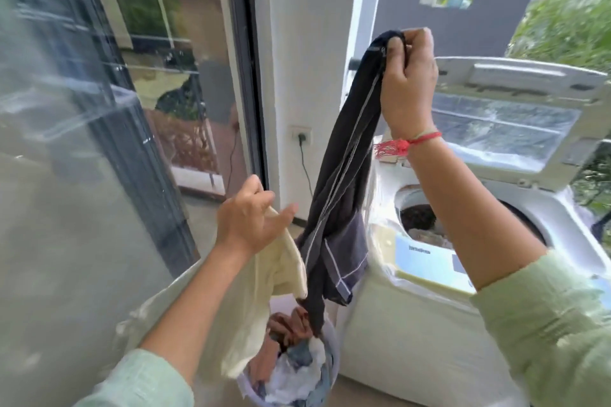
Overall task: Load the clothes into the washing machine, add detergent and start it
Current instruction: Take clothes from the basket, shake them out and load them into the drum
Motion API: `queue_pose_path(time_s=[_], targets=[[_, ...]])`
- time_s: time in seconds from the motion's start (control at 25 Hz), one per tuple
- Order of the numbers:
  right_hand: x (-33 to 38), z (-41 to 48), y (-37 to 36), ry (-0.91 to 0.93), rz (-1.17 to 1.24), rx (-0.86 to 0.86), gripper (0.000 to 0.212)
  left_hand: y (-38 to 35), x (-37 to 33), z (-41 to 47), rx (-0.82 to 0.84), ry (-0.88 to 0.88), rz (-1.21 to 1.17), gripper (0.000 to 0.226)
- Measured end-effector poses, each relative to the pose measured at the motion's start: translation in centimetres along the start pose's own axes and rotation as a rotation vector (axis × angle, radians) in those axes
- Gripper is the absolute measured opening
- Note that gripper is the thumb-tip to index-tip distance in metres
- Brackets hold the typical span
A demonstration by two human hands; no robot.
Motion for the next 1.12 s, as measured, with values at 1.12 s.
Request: queue_pose_path(time_s=[1.12], targets=[[-30.1,20.7,28.0,-0.253,-0.102,-0.105,0.009,-33.2,-23.6,18.1,0.617,-0.129,-0.053,0.04]])
Point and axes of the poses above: each hand's wrist, its own z-axis towards the middle knuckle, its own y-axis out of the back of the hand, x = y × z, the point moved 1 cm from there along z, towards the middle knuckle, and after that the axes turned 5 degrees about -x, right-handed, at the moved point
